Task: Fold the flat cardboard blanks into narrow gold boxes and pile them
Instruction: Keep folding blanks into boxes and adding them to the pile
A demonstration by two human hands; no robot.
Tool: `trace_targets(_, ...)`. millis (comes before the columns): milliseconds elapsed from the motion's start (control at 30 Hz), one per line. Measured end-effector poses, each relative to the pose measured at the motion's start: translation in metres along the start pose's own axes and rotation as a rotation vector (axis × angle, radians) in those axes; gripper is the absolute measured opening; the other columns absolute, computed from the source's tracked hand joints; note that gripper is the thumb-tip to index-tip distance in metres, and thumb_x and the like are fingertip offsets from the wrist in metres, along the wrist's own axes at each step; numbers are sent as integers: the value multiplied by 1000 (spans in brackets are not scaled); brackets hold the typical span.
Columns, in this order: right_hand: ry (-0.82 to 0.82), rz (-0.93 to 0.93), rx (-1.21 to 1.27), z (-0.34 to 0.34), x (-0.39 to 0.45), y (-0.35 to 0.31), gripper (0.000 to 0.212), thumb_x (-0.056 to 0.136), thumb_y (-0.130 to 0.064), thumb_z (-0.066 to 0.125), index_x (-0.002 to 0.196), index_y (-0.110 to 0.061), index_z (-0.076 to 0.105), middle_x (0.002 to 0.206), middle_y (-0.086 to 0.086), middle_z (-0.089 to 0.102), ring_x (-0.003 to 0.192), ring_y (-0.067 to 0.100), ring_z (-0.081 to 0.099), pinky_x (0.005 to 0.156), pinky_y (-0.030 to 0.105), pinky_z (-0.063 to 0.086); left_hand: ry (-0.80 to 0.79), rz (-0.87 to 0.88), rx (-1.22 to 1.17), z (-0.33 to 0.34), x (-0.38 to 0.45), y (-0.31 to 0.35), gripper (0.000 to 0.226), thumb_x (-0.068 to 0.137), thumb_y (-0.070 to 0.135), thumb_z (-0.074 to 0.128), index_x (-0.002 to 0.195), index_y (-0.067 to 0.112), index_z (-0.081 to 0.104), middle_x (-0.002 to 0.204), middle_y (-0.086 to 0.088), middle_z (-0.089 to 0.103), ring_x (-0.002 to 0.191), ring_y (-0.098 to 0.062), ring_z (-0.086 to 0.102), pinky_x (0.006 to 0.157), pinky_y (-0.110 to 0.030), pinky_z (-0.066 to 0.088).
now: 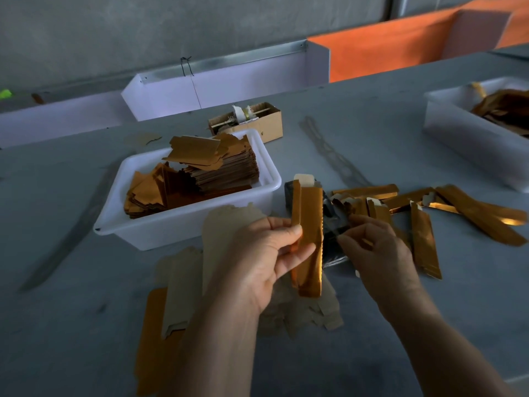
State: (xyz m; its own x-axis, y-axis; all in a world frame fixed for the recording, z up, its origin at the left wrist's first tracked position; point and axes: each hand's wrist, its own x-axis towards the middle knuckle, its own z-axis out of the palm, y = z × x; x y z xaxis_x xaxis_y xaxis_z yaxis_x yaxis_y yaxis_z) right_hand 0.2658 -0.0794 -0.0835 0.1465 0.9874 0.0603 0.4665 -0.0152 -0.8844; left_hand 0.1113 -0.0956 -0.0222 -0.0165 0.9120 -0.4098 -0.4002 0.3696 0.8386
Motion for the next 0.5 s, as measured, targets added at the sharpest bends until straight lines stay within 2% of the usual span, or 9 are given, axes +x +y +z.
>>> trace_targets(67,20,-10,0,1,-2,2,19,85,-22,64,69,-31,58,129,-5,49,112,13,50,95,42,47,-31,19,106,6,4,0,7,85,-4,60,83,2,60,75,-10,64,53,-9,64,48,-18,52)
trace_targets(167,53,-25,7,4,-4,4,19,84,-23,66,69,-32,58,126,-7,51,111,12,51,93,41,48,-64,71,290,15,14,-4,6,88,4,62,85,9,61,46,10,58,40,0,53,44,-14,43)
trace_targets(200,60,-31,10,5,-4,4,19,83,-23,67,69,-32,58,126,-6,52,110,13,52,92,42,48,-70,76,324,17,18,-6,6,88,6,63,85,11,61,43,12,55,40,0,52,45,-15,42)
trace_targets(300,71,-37,8,7,-3,5,19,84,-21,67,72,-33,57,127,-5,52,108,14,54,90,42,50,-84,45,371,18,28,-15,6,87,9,64,85,15,62,55,11,60,47,0,54,48,-15,43)
trace_targets(400,63,-40,38,9,-4,8,16,83,-23,66,75,-32,57,127,-5,52,105,14,55,88,43,51,-72,10,350,16,33,-23,6,87,9,66,85,14,63,78,-2,67,60,-8,60,46,-15,44)
trace_targets(500,68,-70,51,10,-5,10,14,83,-22,66,76,-31,58,122,-11,51,102,13,56,85,40,52,-35,7,318,16,37,-26,8,85,8,67,84,14,63,85,-7,69,66,-13,63,44,-16,46)
